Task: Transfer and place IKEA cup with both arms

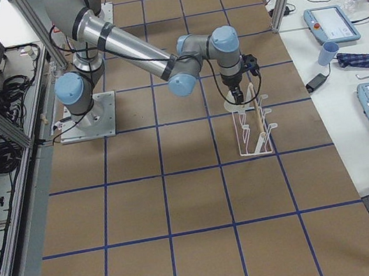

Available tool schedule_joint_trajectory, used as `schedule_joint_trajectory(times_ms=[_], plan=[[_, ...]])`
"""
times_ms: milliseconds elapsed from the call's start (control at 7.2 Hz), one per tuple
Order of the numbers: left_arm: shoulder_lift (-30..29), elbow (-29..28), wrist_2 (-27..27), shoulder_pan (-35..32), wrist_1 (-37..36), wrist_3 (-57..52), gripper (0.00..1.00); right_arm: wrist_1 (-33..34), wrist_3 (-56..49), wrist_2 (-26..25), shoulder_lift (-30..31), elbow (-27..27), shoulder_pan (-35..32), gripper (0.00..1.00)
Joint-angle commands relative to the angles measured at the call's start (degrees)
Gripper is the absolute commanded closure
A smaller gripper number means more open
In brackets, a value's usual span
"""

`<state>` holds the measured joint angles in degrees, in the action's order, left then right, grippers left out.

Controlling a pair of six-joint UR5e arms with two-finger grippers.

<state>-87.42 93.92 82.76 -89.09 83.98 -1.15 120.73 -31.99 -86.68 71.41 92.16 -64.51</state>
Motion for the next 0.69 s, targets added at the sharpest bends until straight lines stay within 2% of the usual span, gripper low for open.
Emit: schedule_joint_trajectory(times_ms=[0, 139, 278, 417, 556], plan=[[-0.03, 0.03, -5.46, 4.25, 0.39, -5.35, 0.00, -7.75, 0.00, -0.69, 4.94, -0.75, -0.09, 0.83], [-0.03, 0.12, -11.94, 7.15, 1.78, -5.45, 0.00, -10.66, 0.09, -0.69, 8.10, -0.58, -0.17, 0.83], [0.32, 1.17, -15.84, 9.53, 2.49, -8.14, 0.00, -15.13, 0.87, 0.10, 11.78, -0.58, -0.70, 0.83], [0.24, 1.09, -17.79, 11.99, 6.07, -16.09, 0.00, -16.65, 1.66, -0.07, 12.60, -0.58, -1.14, 0.83], [0.06, 1.18, -22.94, 15.93, 10.37, -21.65, 0.00, -16.84, 1.84, 0.19, 12.87, -0.58, -1.40, 0.83]])
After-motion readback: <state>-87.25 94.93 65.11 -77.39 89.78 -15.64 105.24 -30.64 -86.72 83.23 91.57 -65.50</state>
